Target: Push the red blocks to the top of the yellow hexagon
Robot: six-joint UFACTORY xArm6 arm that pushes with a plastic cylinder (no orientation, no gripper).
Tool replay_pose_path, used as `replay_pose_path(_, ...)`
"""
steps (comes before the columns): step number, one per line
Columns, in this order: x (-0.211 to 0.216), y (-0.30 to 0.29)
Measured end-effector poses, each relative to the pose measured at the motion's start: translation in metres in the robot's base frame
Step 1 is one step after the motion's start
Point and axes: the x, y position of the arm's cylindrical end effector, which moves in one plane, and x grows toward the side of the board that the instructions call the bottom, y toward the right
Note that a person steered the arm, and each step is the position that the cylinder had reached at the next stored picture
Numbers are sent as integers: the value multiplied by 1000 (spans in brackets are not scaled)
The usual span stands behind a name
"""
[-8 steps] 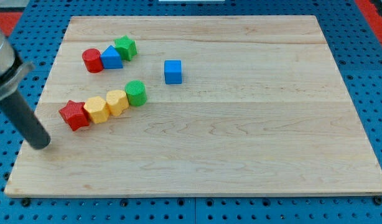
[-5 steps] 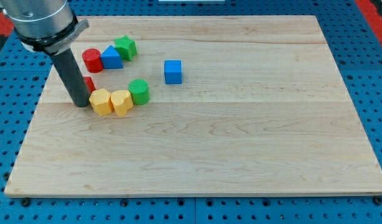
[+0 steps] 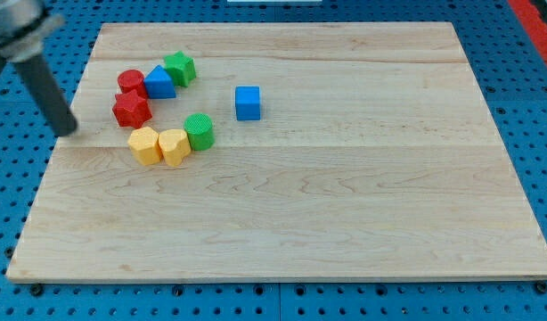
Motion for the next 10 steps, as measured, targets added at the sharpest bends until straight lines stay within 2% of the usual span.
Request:
replay_pose_path(1,-87,32)
replay_pose_path(2,-102,105)
replay_pose_path(3,-87,116)
replay_pose_path(5,-84,75)
replay_pose_path(7,-80,74)
replay_pose_path(8,-98,12)
replay_pose_path(10,-72,30)
